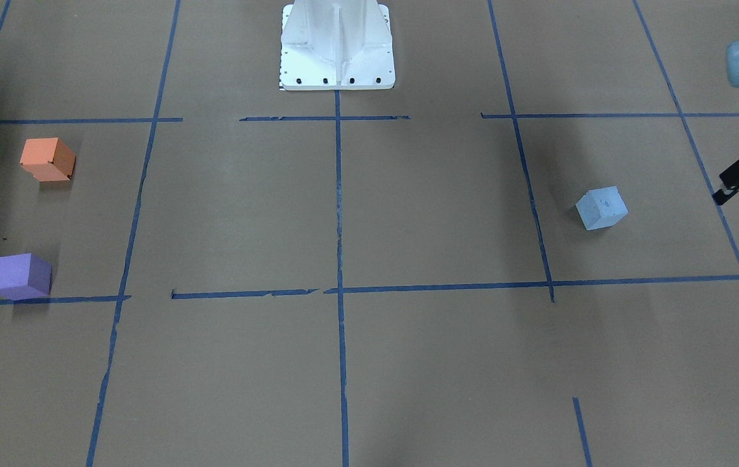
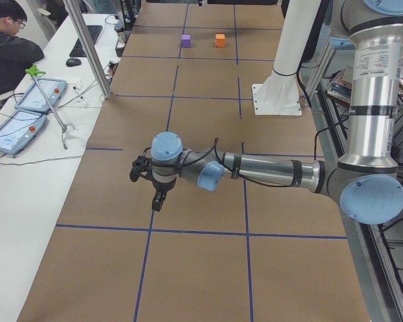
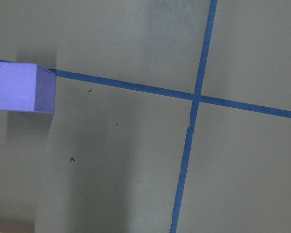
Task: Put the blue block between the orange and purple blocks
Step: 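Lower the left gripper onto the light blue cube and grasp it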
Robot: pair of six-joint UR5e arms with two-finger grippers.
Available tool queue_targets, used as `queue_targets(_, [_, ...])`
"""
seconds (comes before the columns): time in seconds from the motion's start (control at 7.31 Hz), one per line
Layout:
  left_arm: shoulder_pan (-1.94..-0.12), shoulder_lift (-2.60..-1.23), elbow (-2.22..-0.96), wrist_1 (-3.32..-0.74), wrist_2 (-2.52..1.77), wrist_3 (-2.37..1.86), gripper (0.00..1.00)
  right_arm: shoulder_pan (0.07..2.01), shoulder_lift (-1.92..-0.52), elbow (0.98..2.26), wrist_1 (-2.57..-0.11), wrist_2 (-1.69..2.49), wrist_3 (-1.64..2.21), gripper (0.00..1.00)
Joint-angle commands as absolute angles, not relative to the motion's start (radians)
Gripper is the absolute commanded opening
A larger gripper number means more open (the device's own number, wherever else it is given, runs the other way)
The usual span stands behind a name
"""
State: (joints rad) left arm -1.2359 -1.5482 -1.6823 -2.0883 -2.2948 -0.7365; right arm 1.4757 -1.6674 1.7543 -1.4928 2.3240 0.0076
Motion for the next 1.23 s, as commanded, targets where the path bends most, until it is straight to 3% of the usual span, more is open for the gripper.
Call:
queue_targets(0.0, [-1.009,-1.554,-1.69,-2.193,-2.123,-1.059,1.0,1.476,-1.667,1.755,-1.493,2.324,0.006,1.0])
queue_targets(1.09, [-0.824,-1.578,-1.654,-2.184,-1.994,-1.066,0.98,1.476,-1.669,1.75,-1.491,2.324,0.006,1.0])
